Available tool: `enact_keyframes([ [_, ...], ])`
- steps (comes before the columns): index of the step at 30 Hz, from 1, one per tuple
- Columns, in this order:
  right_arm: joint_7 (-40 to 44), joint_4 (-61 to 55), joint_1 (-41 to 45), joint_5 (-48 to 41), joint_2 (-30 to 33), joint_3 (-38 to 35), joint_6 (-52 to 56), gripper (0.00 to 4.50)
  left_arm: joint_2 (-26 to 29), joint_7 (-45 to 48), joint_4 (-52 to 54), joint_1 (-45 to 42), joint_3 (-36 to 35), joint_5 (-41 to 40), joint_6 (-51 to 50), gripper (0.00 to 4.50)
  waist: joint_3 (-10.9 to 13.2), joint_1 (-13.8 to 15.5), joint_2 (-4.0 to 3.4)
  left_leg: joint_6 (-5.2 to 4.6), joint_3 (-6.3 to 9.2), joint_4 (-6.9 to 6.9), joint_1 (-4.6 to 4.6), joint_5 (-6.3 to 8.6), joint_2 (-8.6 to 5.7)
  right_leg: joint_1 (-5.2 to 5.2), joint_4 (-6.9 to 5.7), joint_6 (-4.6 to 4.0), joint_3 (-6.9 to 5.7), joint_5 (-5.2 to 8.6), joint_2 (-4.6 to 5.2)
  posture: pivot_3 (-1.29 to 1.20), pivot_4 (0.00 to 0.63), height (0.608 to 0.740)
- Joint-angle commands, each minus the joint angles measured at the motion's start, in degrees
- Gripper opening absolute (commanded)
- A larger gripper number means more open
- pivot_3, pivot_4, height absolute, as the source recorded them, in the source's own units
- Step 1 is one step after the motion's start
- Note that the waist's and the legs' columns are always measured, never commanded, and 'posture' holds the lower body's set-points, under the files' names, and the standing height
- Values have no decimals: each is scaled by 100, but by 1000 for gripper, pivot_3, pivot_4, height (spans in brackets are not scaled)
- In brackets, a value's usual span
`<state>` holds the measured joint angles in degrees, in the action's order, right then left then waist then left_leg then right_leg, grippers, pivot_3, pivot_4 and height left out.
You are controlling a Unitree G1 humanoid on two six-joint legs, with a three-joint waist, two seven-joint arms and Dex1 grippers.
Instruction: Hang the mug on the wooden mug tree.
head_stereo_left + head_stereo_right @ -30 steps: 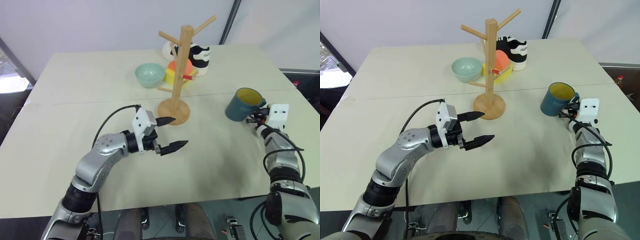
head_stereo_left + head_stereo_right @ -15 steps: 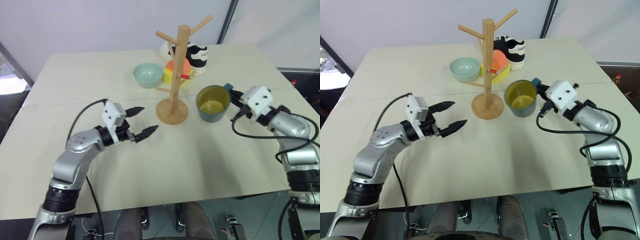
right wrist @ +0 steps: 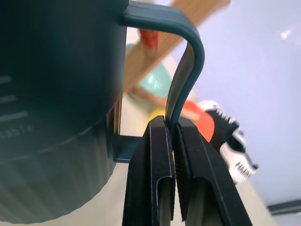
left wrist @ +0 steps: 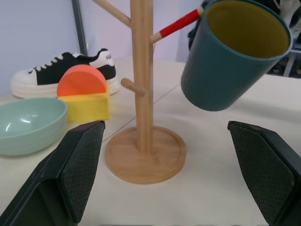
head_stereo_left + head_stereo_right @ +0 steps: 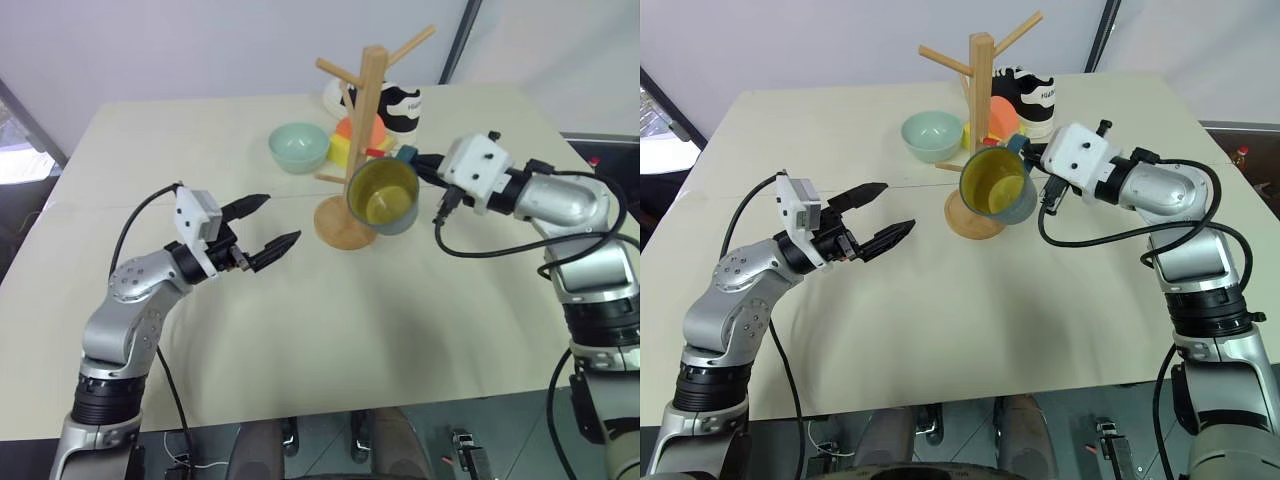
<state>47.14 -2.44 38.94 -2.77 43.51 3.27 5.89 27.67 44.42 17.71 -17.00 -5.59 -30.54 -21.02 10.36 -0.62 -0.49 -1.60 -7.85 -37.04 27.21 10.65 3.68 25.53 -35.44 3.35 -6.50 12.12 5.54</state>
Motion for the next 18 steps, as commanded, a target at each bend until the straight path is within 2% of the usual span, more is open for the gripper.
enact_keyframes([
  [1,44,-261,264,22,19,-27,106,35,69,-56,246,24,-127,-91,1,4500,0,2,0,0,0,-3,0,0,0,-2,0,0,0,0,0,0,150,732],
  [18,7,71,914,611,-209,414,288,35,79,-173,465,-13,-133,-406,-120,4500,0,0,0,3,-4,-6,4,-1,2,4,3,1,0,-14,3,0,150,732],
])
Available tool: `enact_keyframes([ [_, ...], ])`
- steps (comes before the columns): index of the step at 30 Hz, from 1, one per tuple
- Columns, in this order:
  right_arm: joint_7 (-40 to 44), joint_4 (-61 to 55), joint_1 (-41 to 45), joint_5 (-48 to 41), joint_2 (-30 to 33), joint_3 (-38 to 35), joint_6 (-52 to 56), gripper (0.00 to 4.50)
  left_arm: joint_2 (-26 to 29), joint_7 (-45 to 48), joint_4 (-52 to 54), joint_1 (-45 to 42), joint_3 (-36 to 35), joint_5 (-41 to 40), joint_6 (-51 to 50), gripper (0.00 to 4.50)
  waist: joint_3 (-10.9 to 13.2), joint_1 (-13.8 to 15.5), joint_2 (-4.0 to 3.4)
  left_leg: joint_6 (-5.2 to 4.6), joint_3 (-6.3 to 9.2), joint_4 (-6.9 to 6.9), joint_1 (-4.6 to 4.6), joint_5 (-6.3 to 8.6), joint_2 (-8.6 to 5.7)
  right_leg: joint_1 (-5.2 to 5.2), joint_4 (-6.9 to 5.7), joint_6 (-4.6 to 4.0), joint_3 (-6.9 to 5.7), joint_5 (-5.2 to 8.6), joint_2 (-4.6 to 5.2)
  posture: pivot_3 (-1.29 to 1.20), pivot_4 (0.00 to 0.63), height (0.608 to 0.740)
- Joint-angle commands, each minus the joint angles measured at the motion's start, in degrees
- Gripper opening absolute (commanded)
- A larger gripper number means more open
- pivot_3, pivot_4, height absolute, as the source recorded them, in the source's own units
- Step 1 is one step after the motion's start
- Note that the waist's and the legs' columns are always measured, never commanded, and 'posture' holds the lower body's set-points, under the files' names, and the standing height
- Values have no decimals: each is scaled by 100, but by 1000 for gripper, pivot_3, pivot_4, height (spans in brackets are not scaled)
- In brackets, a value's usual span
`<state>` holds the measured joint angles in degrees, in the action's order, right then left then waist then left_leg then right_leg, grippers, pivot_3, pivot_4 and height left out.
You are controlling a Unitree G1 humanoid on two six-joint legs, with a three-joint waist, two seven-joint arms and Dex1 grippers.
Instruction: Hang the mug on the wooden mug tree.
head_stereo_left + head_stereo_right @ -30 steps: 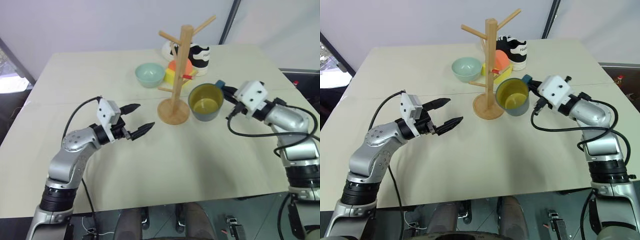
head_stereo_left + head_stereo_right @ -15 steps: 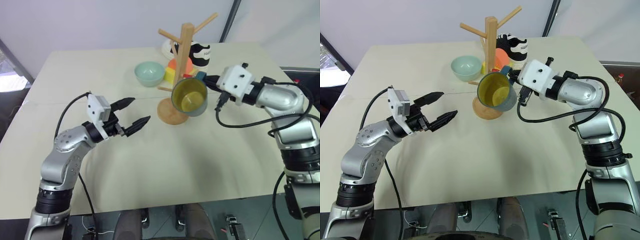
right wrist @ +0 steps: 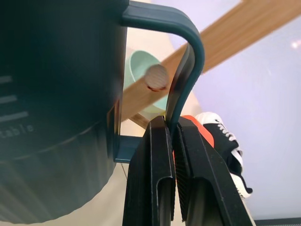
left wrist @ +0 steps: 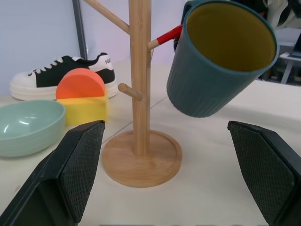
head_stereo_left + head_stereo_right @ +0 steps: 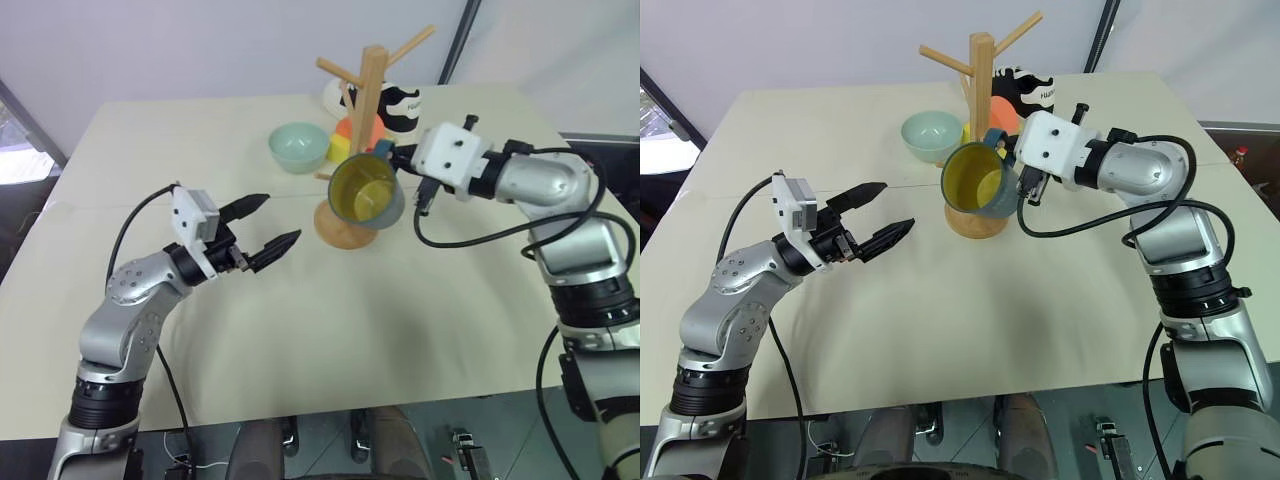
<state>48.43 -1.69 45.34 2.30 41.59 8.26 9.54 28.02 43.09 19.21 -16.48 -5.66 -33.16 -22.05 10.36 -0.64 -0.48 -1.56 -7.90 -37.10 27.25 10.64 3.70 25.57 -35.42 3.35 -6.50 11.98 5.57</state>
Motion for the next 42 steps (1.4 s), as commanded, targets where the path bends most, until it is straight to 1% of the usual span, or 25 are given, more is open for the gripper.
enact_keyframes([
  [1,-130,32,295,144,-27,-69,-95,35,46,-48,336,-63,-131,-166,-33,4500,0,2,0,0,0,-1,0,0,0,0,-1,0,0,0,0,0,150,732],
  [6,-88,158,359,205,-79,-28,-126,35,54,-93,387,-62,-136,-211,-65,4500,0,-1,0,1,-1,-5,-1,-1,0,-2,-2,2,0,-1,0,0,150,732],
  [9,-88,186,379,222,-100,-29,-135,1016,56,-113,407,-55,-136,-222,-78,4500,0,-1,0,2,0,-4,-1,-1,0,-2,-3,2,0,-1,0,0,150,732],
  [10,-106,199,394,242,-104,-30,-153,1489,56,-118,412,-54,-134,-223,-79,4500,0,-1,0,2,0,-4,-1,-1,0,-2,-3,2,0,-2,0,0,150,732],
  [11,-139,215,411,272,-100,-38,-190,2069,55,-122,416,-54,-130,-221,-79,4500,0,-2,0,1,-1,-4,-1,-1,0,-2,-3,2,0,-2,0,0,150,732],
  [12,-163,229,427,296,-103,-40,-215,2496,56,-121,412,-56,-130,-221,-76,4500,0,-2,0,2,-1,-4,-1,-1,0,-2,-3,3,0,-2,-1,0,150,732],
  [14,-174,249,444,328,-82,-53,-254,3524,60,-117,403,-62,-131,-220,-74,4500,0,-1,0,2,-1,-4,-1,-1,0,-2,-3,3,0,-1,-1,0,150,732],
  [18,-71,216,380,241,111,-251,-282,3524,72,-110,390,-63,-133,-215,-77,4500,0,4,0,2,-1,-5,-1,-2,0,-2,-3,2,0,-2,-1,0,150,732],
  [20,-45,195,282,21,204,-513,-192,3524,74,-125,374,-36,-147,-197,-68,4500,0,4,0,2,-1,-5,-1,-1,0,-3,-3,3,0,-2,-1,0,150,732],
  [24,113,34,-147,-773,255,-1183,217,3524,48,-273,209,146,-251,-111,-55,4500,-2,17,3,2,1,-4,-1,-1,0,-6,-2,2,-1,-2,-1,0,150,732],
  [27,-37,0,-555,-1534,-36,-1790,801,3524,-42,-555,-132,384,-293,307,242,4500,-2,-1,3,1,1,-5,-6,-1,0,-10,-3,3,-1,-2,-2,0,150,732],
  [30,-171,137,-1265,-2199,-482,-2244,1285,3524,-256,-1149,-785,581,-388,910,669,4500,-6,1,7,2,1,-4,-21,-2,3,-19,-6,2,0,-2,-3,0,150,732],
  [32,-404,437,-1669,-2130,-760,-2316,992,3524,-394,-1451,-1090,698,-440,1200,926,4500,-6,1,7,3,3,-4,-36,-2,5,-34,-7,2,-1,-2,-3,0,150,732],
  [35,-632,708,-2075,-1967,-1053,-2233,605,3524,-551,-1707,-1336,841,-532,1329,1078,4500,-5,-4,5,3,-1,-5,-29,-1,4,-27,-4,-2,0,-9,1,0,150,732],
  [37,-710,799,-2242,-1963,-1240,-2182,430,3524,-606,-1770,-1402,954,-596,1348,1145,4500,-4,-5,5,3,-4,-5,-13,-1,4,-12,-1,-1,1,-19,2,0,150,732],
  [42,-802,1065,-2423,-1965,-1472,-2086,108,3524,-609,-1795,-1383,1160,-721,1300,1168,4500,-4,-10,4,4,-4,-3,-16,-1,8,-9,-1,-6,1,-22,1,0,150,732],
])
